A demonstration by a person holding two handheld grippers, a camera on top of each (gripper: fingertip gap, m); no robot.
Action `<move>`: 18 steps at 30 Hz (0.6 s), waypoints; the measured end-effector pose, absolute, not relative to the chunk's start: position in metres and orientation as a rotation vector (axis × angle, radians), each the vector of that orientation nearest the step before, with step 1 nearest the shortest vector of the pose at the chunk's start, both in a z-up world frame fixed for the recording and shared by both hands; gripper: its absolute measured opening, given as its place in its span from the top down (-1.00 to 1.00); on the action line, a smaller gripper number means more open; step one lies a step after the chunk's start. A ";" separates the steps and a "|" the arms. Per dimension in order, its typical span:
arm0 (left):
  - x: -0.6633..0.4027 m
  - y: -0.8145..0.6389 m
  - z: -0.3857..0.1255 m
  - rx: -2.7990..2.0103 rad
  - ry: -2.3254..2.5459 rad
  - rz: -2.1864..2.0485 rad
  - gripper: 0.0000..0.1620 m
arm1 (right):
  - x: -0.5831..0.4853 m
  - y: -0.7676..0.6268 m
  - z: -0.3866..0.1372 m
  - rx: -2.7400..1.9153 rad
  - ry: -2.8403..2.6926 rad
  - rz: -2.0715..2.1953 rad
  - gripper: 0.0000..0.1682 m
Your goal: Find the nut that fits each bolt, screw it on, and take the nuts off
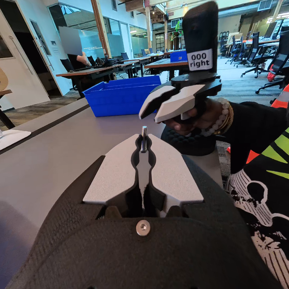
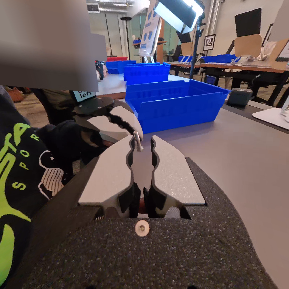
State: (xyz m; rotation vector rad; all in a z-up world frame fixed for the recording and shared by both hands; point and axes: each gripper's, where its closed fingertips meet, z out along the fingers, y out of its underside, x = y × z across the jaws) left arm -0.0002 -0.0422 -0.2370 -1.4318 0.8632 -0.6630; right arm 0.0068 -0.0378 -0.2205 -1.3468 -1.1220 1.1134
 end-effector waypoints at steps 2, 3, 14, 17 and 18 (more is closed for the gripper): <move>0.001 -0.042 -0.239 -1.438 0.875 -0.654 0.93 | 0.000 -0.039 -0.221 -1.346 -1.141 1.072 0.79; 0.001 -0.042 -0.239 -1.440 0.879 -0.653 0.92 | -0.002 -0.040 -0.220 -1.342 -1.148 1.066 0.81; 0.003 -0.043 -0.243 -1.448 0.902 -0.632 0.92 | -0.011 -0.045 -0.229 -1.358 -1.229 1.010 0.93; 0.002 -0.042 -0.242 -1.448 0.898 -0.632 0.92 | -0.010 -0.045 -0.229 -1.369 -1.220 1.028 0.93; 0.002 -0.042 -0.242 -1.448 0.895 -0.634 0.92 | -0.010 -0.044 -0.229 -1.374 -1.214 1.035 0.93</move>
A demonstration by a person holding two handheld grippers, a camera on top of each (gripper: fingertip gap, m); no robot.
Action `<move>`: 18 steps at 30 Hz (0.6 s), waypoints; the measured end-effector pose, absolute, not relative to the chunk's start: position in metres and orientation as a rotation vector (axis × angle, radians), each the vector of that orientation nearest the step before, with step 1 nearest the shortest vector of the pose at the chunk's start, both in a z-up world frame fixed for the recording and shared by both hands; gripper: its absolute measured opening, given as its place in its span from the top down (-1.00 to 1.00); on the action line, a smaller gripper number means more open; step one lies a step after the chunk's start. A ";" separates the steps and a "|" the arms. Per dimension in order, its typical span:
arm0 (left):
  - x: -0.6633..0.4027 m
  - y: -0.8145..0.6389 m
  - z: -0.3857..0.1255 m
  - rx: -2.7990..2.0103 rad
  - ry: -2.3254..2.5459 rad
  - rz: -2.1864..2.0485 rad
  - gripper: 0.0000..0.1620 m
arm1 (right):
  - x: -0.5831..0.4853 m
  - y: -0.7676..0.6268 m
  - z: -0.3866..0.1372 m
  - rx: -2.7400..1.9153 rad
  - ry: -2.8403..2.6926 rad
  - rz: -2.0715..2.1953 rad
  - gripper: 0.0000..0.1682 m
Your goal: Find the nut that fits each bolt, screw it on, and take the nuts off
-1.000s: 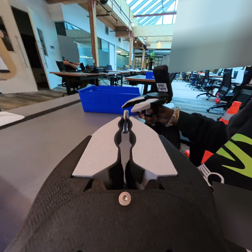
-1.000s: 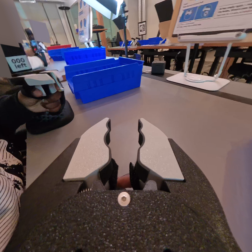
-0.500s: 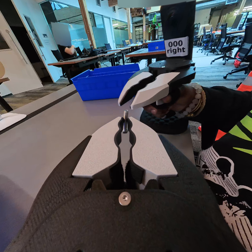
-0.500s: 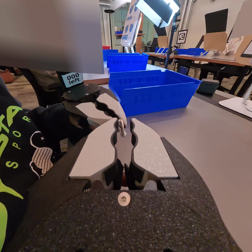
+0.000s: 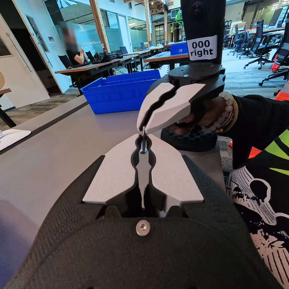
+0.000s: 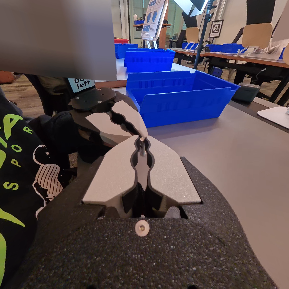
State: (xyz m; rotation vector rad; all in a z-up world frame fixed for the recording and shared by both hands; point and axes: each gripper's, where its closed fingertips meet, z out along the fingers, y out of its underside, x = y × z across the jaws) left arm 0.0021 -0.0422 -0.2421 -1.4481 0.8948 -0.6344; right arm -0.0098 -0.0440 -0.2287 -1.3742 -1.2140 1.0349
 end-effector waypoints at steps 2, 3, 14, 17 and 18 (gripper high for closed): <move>0.000 -0.043 -0.238 -1.433 0.879 -0.653 0.83 | -0.008 -0.040 -0.231 -1.401 -1.193 1.033 0.93; -0.004 -0.042 -0.236 -1.426 0.858 -0.663 0.75 | -0.008 -0.038 -0.233 -1.422 -1.184 1.030 0.93; -0.075 -0.023 -0.209 -1.366 0.429 -0.731 0.69 | -0.021 -0.039 -0.286 -1.736 -1.224 0.965 0.93; -0.075 -0.024 -0.208 -1.357 0.431 -0.723 0.70 | -0.024 -0.039 -0.298 -1.789 -1.252 0.897 0.93; -0.075 -0.025 -0.208 -1.354 0.432 -0.722 0.70 | -0.025 -0.038 -0.299 -1.800 -1.251 0.886 0.93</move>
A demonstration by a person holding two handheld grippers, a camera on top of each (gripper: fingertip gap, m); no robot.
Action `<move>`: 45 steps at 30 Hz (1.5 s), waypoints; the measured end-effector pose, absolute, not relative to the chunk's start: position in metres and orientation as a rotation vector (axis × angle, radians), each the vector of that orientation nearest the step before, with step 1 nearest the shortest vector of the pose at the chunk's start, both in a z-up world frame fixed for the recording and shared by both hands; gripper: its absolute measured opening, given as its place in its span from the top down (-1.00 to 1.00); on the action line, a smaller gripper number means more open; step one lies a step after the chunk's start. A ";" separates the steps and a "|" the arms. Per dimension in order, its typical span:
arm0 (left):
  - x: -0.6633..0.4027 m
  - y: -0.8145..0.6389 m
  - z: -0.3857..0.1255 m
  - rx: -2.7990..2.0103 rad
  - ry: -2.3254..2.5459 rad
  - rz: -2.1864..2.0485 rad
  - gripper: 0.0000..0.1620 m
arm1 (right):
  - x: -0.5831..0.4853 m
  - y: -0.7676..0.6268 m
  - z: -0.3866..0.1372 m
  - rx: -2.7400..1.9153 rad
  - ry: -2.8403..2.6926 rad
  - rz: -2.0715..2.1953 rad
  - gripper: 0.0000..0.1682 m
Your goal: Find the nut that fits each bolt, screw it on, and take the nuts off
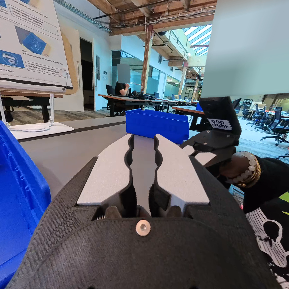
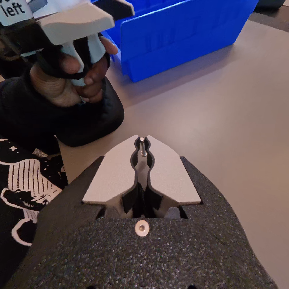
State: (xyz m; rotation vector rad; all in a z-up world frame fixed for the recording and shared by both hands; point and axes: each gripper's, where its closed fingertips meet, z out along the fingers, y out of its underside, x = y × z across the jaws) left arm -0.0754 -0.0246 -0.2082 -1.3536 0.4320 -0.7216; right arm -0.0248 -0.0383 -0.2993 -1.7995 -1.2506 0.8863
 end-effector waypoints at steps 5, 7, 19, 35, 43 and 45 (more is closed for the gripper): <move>-0.075 -0.025 -0.209 -1.350 0.436 -0.718 0.70 | -0.024 -0.036 -0.308 -1.865 -1.246 0.879 0.93; -0.074 -0.026 -0.209 -1.352 0.442 -0.713 0.70 | -0.024 -0.036 -0.310 -1.877 -1.253 0.870 0.93; -0.074 -0.026 -0.210 -1.355 0.450 -0.711 0.70 | -0.024 -0.036 -0.314 -1.898 -1.266 0.850 0.92; -0.068 -0.026 -0.214 -1.380 0.492 -0.688 0.70 | 0.055 0.010 -0.258 -1.582 -1.105 0.861 0.35; -0.101 -0.022 -0.212 -1.538 0.481 -0.568 0.69 | 0.071 0.013 -0.258 -1.549 -1.059 0.965 0.35; -0.136 -0.020 -0.201 -1.617 0.460 -0.486 0.68 | 0.069 0.011 -0.260 -1.550 -1.083 0.961 0.36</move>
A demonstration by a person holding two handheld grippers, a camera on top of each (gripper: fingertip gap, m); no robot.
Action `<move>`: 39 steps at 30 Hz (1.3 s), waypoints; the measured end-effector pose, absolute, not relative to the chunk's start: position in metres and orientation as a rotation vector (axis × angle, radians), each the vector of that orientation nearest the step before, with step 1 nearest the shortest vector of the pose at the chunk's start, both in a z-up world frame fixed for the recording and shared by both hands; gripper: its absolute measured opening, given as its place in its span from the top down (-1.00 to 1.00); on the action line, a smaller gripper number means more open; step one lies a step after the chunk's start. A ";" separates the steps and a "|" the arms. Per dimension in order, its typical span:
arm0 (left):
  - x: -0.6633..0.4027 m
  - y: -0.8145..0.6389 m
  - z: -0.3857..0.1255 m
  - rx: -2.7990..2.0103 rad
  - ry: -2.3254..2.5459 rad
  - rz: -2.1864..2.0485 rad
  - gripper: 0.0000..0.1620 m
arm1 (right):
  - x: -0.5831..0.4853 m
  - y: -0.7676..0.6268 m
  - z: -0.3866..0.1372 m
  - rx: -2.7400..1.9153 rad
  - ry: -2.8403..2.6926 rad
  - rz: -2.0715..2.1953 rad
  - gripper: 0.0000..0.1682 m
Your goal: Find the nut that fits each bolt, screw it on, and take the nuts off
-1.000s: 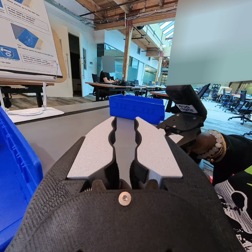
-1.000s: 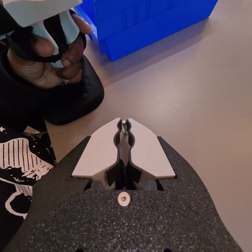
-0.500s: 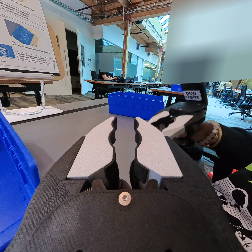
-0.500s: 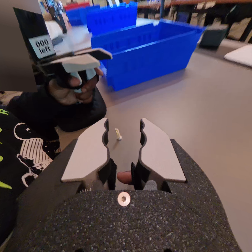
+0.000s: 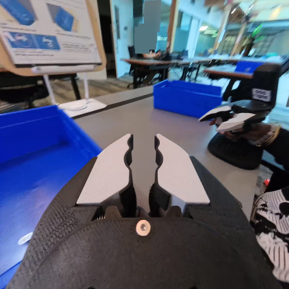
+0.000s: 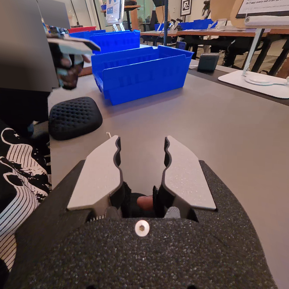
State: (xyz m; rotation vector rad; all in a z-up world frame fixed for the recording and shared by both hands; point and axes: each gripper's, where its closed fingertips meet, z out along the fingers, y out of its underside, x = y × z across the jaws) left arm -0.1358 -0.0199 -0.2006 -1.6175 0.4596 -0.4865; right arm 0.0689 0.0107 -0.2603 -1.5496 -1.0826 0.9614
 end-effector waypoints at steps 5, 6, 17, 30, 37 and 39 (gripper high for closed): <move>-0.228 -0.013 -0.226 -2.175 0.573 -0.309 0.62 | 0.065 0.008 -0.265 -1.557 -1.126 0.946 0.37; -0.246 -0.010 -0.236 -2.290 0.569 -0.268 0.61 | 0.065 0.008 -0.265 -1.554 -1.127 0.942 0.37; -0.306 0.009 -0.326 -2.820 0.558 -0.036 0.59 | 0.069 0.009 -0.259 -1.524 -1.084 0.975 0.41; -0.312 0.011 -0.341 -2.848 0.542 -0.071 0.74 | 0.070 0.011 -0.259 -1.528 -1.070 0.978 0.42; -0.311 0.011 -0.341 -2.836 0.558 -0.079 0.86 | 0.069 0.012 -0.259 -1.530 -1.074 0.971 0.42; -0.311 0.010 -0.341 -2.826 0.565 -0.082 0.86 | 0.069 0.012 -0.260 -1.533 -1.075 0.971 0.42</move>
